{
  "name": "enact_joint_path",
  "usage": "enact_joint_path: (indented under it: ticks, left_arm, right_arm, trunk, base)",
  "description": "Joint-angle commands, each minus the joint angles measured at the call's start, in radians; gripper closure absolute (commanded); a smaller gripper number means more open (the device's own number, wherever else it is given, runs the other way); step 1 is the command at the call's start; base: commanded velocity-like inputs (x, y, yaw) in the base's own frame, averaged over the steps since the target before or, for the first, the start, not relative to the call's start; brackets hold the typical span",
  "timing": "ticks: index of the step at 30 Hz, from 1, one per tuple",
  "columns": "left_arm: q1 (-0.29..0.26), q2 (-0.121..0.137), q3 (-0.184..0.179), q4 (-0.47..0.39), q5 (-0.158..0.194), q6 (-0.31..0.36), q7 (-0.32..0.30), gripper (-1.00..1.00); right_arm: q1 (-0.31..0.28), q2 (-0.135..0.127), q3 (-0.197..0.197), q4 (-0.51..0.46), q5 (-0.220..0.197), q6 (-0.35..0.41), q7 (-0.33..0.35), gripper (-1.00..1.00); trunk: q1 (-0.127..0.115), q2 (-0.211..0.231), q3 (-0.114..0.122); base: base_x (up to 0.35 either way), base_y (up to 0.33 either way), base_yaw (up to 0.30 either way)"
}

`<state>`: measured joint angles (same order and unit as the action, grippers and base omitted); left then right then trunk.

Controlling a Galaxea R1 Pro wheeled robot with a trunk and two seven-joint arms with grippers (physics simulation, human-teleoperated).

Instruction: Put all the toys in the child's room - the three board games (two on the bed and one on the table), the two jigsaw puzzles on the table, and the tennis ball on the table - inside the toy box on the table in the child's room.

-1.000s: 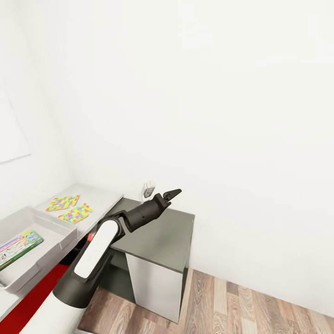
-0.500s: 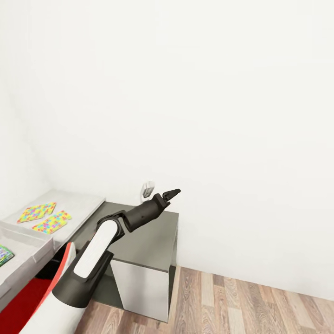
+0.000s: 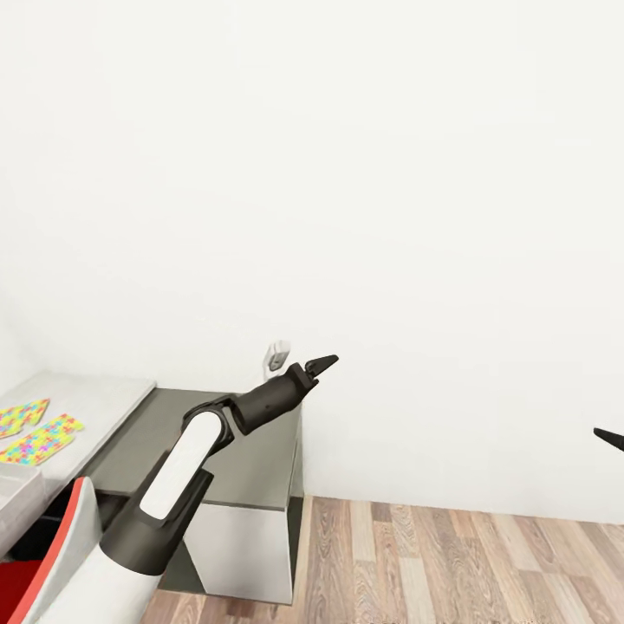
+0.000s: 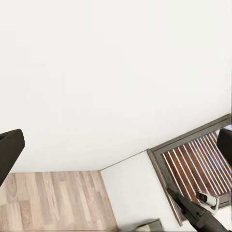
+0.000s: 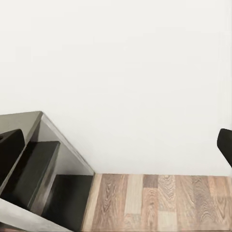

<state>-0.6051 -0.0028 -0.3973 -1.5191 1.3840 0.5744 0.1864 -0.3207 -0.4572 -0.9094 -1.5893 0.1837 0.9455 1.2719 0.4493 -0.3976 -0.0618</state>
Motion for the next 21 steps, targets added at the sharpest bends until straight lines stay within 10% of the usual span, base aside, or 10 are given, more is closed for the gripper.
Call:
enact_joint_path:
  ticks: [1, 21]
  left_arm:
    - [-0.001, -0.001, 0.0, 0.001, 0.01, 0.002, 0.009, -1.0]
    - [-0.004, -0.018, -0.004, 0.098, 0.002, -0.003, 0.008, -1.0]
  right_arm:
    - [-0.004, 0.002, 0.017, 0.009, 0.01, 0.007, -0.007, -1.0]
    - [-0.113, 0.147, 0.289, 0.239, 0.01, -0.002, -0.472, -1.0]
  trunk:
    - [0.001, -0.002, -0.002]
    - [0.001, -0.002, -0.002]
  base:
    - [0.0, 0.0, -0.281]
    - [0.0, 0.0, -0.282]
